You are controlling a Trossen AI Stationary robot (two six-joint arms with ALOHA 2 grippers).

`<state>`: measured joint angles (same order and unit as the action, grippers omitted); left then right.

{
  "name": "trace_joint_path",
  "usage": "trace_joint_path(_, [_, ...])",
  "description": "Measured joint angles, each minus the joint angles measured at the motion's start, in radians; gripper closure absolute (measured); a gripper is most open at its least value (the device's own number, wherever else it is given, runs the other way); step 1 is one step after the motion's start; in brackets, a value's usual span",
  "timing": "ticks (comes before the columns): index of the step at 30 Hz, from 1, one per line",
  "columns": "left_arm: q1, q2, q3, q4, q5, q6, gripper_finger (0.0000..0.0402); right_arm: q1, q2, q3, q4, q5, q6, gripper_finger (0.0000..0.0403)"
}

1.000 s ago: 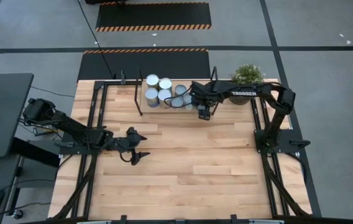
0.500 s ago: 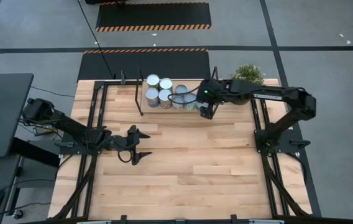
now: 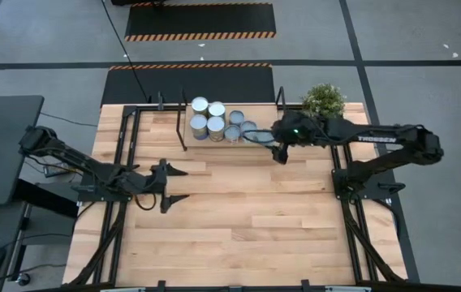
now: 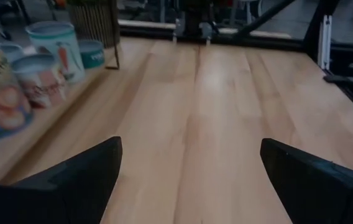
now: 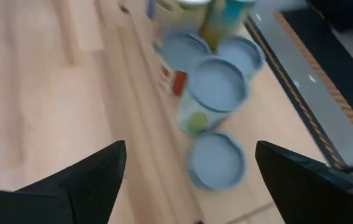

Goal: Pick and place cans onto a shelf
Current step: Return to Home Position

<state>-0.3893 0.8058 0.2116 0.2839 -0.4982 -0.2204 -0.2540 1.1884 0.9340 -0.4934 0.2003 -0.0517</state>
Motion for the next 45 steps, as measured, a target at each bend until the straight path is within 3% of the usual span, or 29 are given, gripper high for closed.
trace_joint_path(7, [-0.026, -0.101, -0.011, -0.042, -0.089, 0.038, 0.0012, 0.02, -0.176, -0.154, 0.156, -0.045, 0.035, 0.0037])
trace_joint_path(14, [-0.026, -0.221, -0.011, -0.12, -0.112, 0.087, 0.0012, 0.015, -0.322, -0.292, 0.254, -0.071, 0.068, 0.0037])
trace_joint_path(19, [-0.026, -0.304, -0.015, -0.219, -0.145, 0.076, 0.0012, 0.015, -0.397, -0.403, 0.346, -0.074, 0.086, 0.0037])
trace_joint_path(31, [-0.025, -0.567, -0.144, -0.231, -0.217, 0.107, 0.0012, 0.015, -0.573, -0.607, 0.541, -0.162, 0.162, 0.0037])
trace_joint_path(45, [-0.025, -0.804, -0.146, -0.388, -0.267, 0.187, 0.0012, 0.014, -0.742, -0.777, 0.668, -0.17, 0.232, 0.0037])
